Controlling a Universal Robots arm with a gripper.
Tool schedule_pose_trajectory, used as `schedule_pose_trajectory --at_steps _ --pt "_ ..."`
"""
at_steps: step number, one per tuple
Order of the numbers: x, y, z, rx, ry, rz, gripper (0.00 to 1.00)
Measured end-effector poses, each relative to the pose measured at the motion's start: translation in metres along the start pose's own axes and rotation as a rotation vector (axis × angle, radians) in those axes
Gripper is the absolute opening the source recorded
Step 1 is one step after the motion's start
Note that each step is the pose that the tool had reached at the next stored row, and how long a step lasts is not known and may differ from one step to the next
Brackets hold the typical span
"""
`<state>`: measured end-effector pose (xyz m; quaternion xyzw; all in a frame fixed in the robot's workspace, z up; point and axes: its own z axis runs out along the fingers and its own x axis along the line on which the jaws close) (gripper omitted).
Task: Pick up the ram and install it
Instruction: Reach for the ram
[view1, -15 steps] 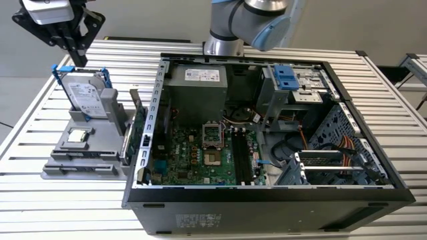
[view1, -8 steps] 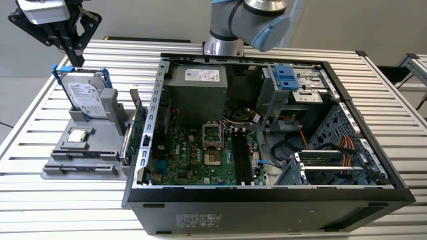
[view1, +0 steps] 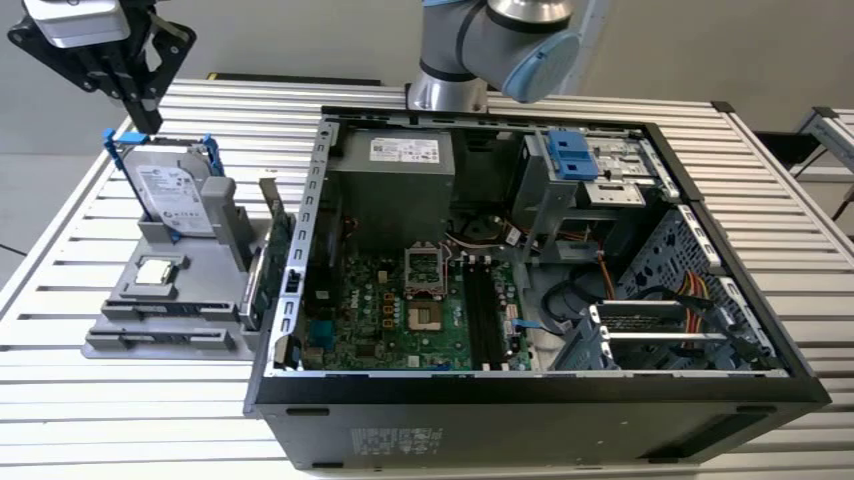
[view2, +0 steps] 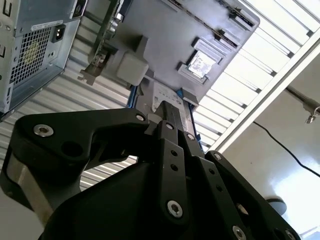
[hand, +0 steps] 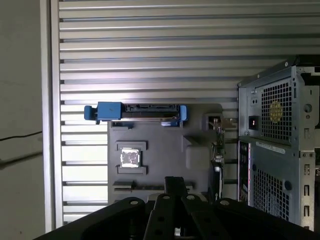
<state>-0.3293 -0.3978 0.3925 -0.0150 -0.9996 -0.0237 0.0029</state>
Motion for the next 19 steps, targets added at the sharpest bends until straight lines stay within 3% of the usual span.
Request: schedule_pose_trajectory --at_steps 12,19 --pt "0.0027 -0.0001 0.0000 0.0000 0.0001 -0.002 0.00" --pt "0.0030 -0.0043 0.0000 0.0000 0.0004 -0.009 0.00"
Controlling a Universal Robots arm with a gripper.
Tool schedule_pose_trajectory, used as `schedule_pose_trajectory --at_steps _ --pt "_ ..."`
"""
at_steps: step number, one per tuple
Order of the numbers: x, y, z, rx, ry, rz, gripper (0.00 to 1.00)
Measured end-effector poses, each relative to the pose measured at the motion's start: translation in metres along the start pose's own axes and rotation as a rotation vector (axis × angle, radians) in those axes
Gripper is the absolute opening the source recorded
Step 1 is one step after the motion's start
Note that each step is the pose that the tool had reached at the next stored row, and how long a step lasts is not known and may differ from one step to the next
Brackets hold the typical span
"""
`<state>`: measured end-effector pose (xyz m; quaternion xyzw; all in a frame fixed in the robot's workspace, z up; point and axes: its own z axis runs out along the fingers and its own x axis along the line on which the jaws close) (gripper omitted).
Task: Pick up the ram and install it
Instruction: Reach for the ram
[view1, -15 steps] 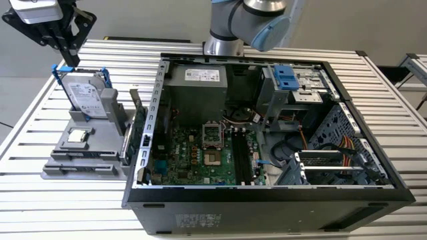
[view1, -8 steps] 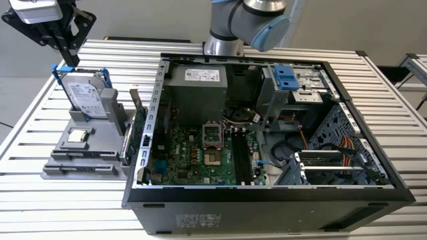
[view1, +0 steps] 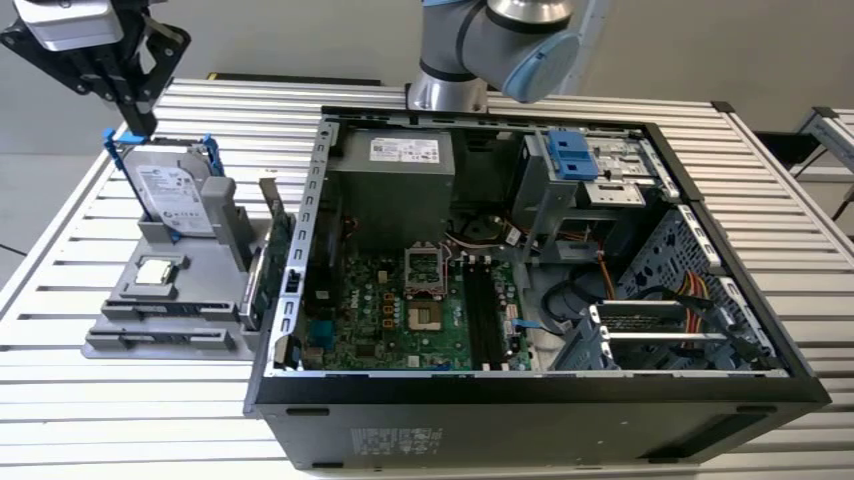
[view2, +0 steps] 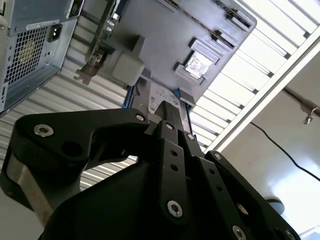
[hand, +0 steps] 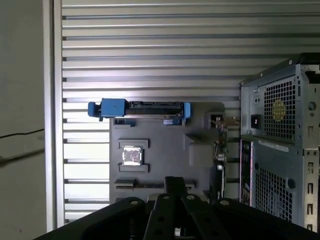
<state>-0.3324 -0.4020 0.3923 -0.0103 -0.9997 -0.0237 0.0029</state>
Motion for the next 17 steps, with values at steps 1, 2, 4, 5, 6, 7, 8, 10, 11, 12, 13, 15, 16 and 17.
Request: schedule_pose_trajectory --at_steps 1,2,4,5,6,7,8,10,11,12,13,15,16,17 --pt "0.0002 -0.0008 0.0000 0.0000 0.0001 -0.002 0.00" --pt "0.0005 -0.0015 0.0000 0.0000 0.0003 -0.005 0.00" --pt "0.0013 -0.0027 0.0000 0.0001 0.0007 -0.014 0.00" --pt "0.0016 -0.0032 0.0000 0.0001 0.0009 -0.019 0.00" --pt "0.0019 -0.0038 -0.0001 0.0002 0.0012 -0.023 0.00" --pt "0.0022 -0.0043 0.0000 0.0002 0.0013 -0.028 0.00" --pt "0.0024 -0.0047 0.0000 0.0002 0.0014 -0.031 0.00" --pt "0.0028 -0.0058 -0.0001 0.0003 0.0017 -0.032 0.00" --pt "0.0030 -0.0063 -0.0001 0.0003 0.0016 -0.032 0.00" --pt "0.0033 -0.0070 -0.0001 0.0002 0.0016 -0.032 0.00" --pt "0.0036 -0.0075 -0.0001 0.0003 0.0016 -0.032 0.00" --pt "0.0043 -0.0087 -0.0001 0.0002 0.0015 -0.032 0.00" --pt "0.0046 -0.0093 -0.0001 0.0002 0.0016 -0.032 0.00" --pt "0.0049 -0.0099 -0.0001 0.0003 0.0016 -0.032 0.00"
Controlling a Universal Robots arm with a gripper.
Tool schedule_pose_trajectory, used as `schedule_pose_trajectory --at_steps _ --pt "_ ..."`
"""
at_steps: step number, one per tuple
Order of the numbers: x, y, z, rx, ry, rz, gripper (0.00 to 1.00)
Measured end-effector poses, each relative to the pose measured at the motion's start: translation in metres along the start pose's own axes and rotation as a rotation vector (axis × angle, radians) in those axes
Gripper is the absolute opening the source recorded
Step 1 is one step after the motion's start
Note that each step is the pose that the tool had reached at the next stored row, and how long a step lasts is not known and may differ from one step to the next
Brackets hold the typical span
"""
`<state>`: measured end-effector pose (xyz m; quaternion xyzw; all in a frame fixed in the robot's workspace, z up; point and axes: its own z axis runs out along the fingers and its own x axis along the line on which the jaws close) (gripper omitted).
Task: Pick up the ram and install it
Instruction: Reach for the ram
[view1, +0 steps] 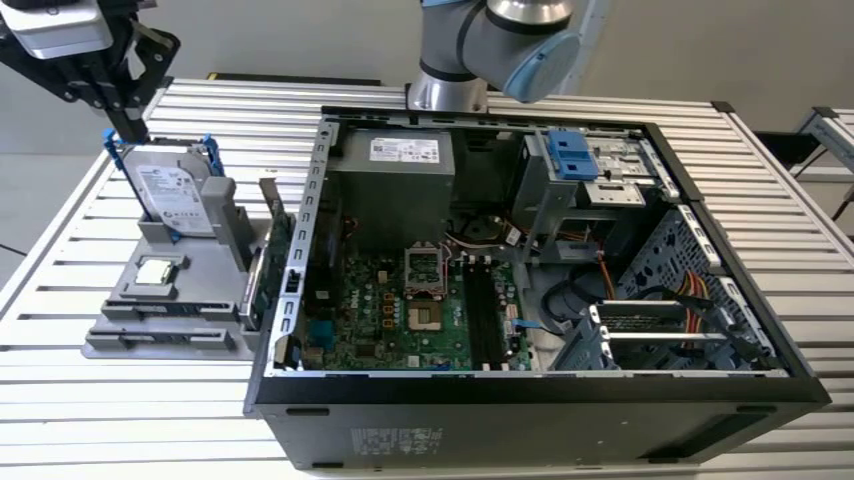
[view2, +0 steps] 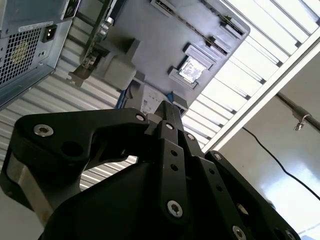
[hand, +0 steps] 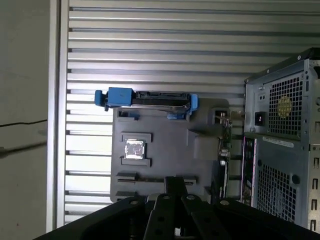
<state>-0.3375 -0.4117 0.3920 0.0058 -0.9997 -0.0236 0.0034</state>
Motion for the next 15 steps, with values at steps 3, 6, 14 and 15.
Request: schedule_pose_trajectory --at_steps 3,6,14,15 --pt "0.0009 -0.0020 -0.0001 0.0001 -0.0001 0.001 0.00" --pt "0.0017 -0.0037 0.0000 -0.0001 -0.0002 0.004 0.00" --pt "0.0042 -0.0082 0.0002 -0.0002 -0.0011 0.023 0.00" --pt "0.0045 -0.0087 0.0002 -0.0002 -0.0013 0.027 0.00"
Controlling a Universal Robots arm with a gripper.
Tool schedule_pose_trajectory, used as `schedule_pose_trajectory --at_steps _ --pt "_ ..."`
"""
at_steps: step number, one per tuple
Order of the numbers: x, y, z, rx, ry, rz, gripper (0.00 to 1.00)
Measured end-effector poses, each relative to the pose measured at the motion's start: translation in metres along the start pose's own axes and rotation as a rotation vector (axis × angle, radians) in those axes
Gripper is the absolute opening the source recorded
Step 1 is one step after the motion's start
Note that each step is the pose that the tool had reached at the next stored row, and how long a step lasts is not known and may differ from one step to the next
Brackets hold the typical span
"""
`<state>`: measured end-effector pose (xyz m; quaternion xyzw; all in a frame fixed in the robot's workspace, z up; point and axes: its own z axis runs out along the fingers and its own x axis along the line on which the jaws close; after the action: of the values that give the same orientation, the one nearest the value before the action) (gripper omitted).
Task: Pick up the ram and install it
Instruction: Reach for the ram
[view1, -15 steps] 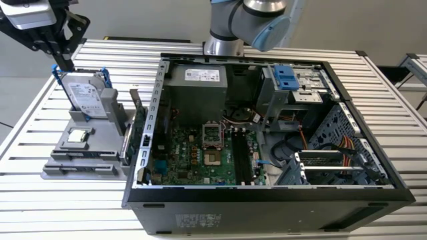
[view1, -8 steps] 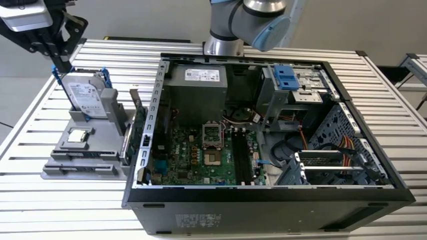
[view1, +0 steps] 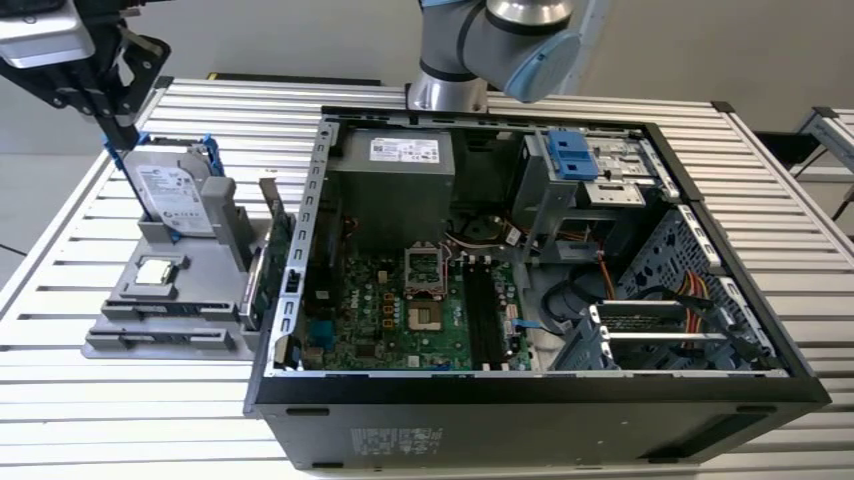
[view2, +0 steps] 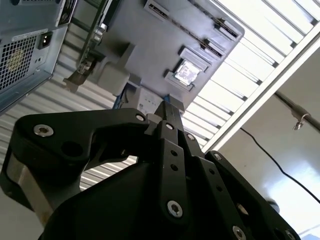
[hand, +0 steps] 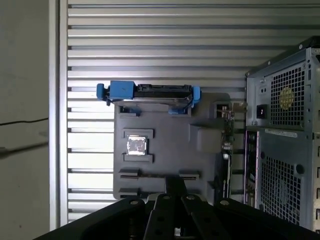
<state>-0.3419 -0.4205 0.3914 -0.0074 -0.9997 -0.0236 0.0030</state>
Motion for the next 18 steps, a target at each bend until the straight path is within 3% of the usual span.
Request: schedule_pose_trajectory --at_steps 18 --pt "0.0023 -0.0142 -0.0003 0.0000 0.0000 0.011 0.00"
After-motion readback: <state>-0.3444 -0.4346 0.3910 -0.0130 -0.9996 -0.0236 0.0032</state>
